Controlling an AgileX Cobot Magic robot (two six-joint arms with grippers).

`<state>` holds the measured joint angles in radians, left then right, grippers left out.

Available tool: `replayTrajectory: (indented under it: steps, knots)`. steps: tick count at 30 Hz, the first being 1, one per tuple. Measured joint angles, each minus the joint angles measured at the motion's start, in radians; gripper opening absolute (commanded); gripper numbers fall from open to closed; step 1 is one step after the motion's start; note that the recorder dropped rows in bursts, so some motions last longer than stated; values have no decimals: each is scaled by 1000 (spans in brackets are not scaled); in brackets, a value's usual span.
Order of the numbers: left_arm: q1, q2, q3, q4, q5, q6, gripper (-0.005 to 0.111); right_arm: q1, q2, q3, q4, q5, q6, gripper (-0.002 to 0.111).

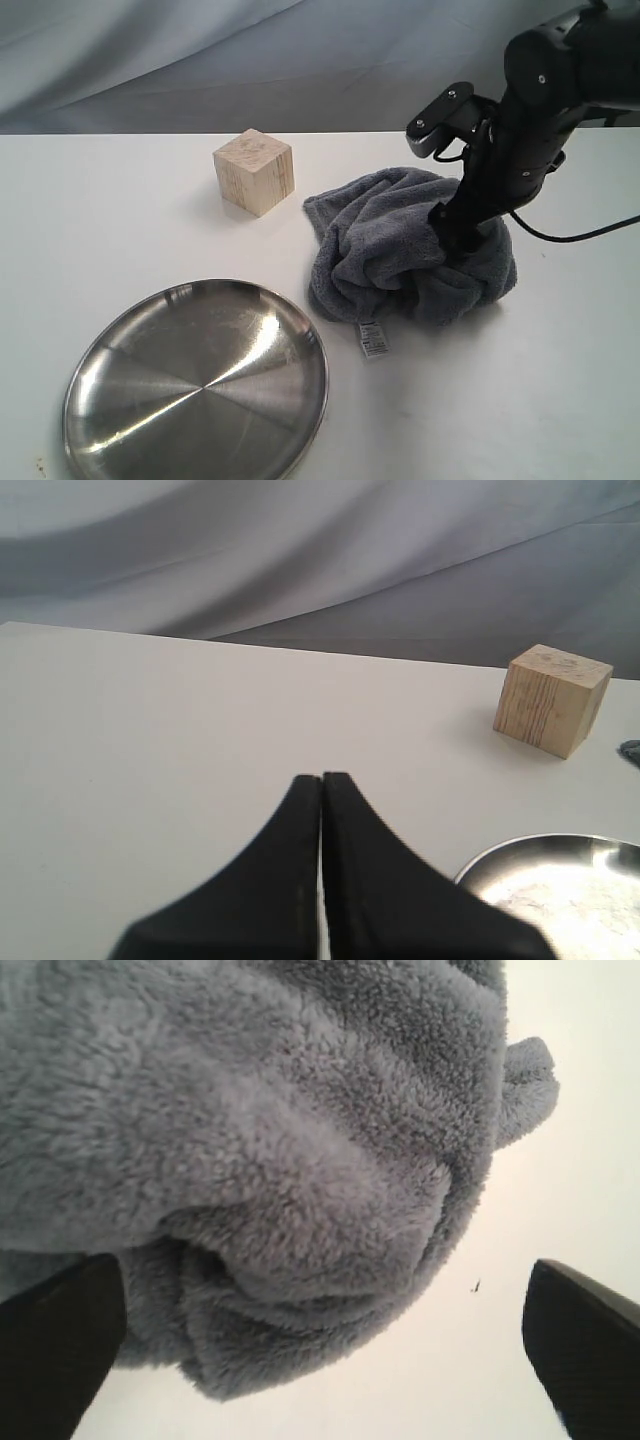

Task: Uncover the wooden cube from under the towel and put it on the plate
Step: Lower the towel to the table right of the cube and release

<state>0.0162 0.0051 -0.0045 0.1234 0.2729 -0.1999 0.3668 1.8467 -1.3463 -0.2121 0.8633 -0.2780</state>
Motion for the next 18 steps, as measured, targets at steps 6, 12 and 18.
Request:
replayTrajectory:
  steps: [6, 12, 18]
  knots:
    - [0, 0, 0, 0, 0, 0, 2, 0, -66, 0, 130, 53, -70, 105]
    - [0, 0, 0, 0, 0, 0, 2, 0, -106, 0, 327, 37, -230, 105]
    - [0, 0, 0, 0, 0, 0, 2, 0, -108, 0, 588, 6, -477, 105]
